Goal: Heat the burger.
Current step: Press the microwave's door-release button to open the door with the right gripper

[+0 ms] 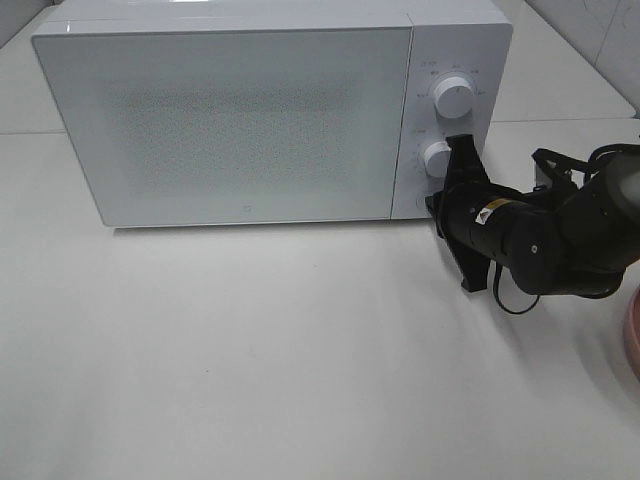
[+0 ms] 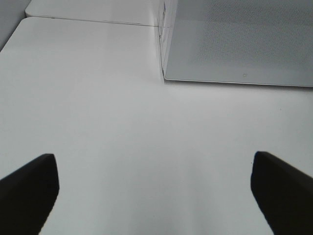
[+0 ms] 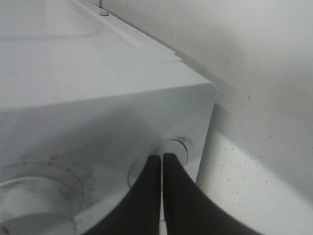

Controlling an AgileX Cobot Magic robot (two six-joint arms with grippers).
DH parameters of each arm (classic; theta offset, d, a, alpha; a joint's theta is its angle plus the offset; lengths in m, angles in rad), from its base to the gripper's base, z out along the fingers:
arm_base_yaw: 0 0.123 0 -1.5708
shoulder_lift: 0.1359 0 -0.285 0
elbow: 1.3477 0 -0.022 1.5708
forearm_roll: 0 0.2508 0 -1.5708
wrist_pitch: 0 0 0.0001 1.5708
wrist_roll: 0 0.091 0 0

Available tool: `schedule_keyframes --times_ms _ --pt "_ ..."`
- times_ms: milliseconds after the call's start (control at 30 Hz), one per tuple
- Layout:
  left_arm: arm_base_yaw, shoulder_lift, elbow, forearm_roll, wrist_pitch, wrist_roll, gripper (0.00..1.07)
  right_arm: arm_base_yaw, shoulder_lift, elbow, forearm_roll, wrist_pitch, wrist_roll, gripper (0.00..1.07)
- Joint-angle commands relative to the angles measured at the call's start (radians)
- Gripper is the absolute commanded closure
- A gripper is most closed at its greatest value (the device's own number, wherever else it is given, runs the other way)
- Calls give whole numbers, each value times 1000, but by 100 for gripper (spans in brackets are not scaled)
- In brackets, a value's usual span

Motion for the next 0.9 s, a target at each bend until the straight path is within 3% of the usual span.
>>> schedule_keyframes --times_ms 33,667,900 --pt "5 -11 2 1 2 -2 7 -2 -4 -19 -14 -23 15 107" --pt "5 -11 2 1 2 -2 7 -11 15 -31 62 -240 14 107" --pt "5 -11 2 1 2 -2 7 -38 15 -101 38 -268 -33 107"
